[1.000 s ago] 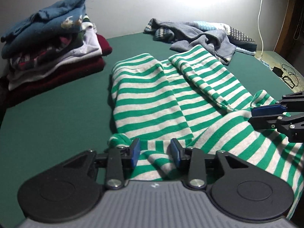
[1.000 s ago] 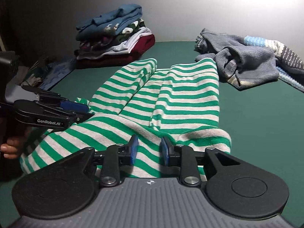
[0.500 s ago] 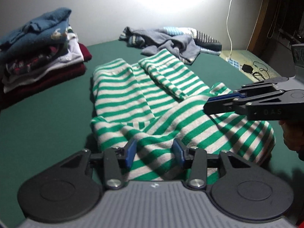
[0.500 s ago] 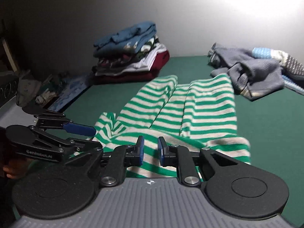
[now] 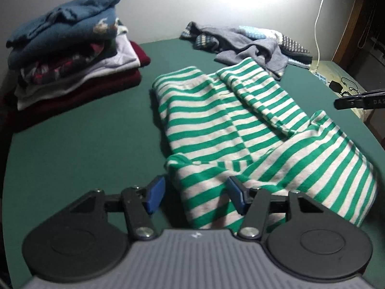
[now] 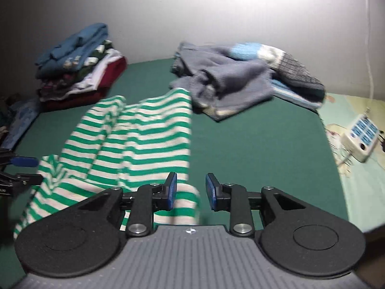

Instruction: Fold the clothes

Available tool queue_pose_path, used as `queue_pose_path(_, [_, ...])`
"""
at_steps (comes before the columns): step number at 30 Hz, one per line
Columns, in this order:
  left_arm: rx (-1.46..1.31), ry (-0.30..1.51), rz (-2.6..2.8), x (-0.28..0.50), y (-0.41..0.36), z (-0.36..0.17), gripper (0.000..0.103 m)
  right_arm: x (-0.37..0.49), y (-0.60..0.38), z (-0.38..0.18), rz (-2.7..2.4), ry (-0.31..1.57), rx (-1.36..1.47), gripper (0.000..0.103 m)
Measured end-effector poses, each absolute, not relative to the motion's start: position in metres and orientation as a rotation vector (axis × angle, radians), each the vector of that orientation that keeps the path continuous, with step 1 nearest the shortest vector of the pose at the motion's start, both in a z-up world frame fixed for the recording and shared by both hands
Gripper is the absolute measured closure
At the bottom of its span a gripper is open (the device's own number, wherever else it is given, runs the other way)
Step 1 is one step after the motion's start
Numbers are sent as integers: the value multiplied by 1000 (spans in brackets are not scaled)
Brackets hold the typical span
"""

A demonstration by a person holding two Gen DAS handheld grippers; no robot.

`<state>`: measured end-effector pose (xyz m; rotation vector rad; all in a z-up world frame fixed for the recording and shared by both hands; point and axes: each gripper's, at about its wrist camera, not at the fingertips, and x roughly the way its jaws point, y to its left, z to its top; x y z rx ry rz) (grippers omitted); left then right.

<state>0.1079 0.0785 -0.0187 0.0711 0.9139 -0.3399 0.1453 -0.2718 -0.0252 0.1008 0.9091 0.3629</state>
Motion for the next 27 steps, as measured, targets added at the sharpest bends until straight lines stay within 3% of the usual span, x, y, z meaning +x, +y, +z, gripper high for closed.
queue_pose_path(2, [42, 928, -348, 111, 81, -25, 43, 152, -289, -24, 313, 932, 110, 73])
queue_pose_path(5, [8, 933, -377, 115, 74, -28, 55, 153, -288, -36, 378, 960, 236, 73])
queue_pose_path(6, [13, 935, -389, 116, 69, -28, 61, 153, -283, -39, 394, 959, 235, 78])
queue_pose_path(9, [11, 936, -401, 114, 65, -28, 66, 155, -264, -43, 430, 950, 202, 90])
queue_pose_path(10, [4, 936, -404, 112, 65, -27, 79, 155, -258, -41, 436, 941, 178, 91])
queue_pose_path(11, [-31, 922, -426, 109, 68, -20, 83, 152, -255, -37, 469, 915, 170, 92])
queue_pose_path(14, [-64, 880, -469, 102, 69, -6, 81, 153, -250, -35, 509, 898, 146, 92])
queue_pose_path(19, [-45, 959, -456, 118, 68, -34, 76, 165, -249, -42, 497, 933, 80, 91])
queue_pose_path(21, [-25, 960, -465, 117, 72, -31, 71, 167, -249, -35, 499, 946, 33, 69])
queue_pose_path(22, [-18, 964, -470, 118, 74, -29, 67, 168, -249, -31, 500, 952, 9, 64])
queue_pose_path(26, [-10, 976, -493, 127, 82, -22, 63, 185, -260, -12, 521, 933, 36, 60])
queue_pose_path(27, [-6, 967, -491, 130, 83, -20, 56, 192, -262, -11, 520, 935, 55, 60])
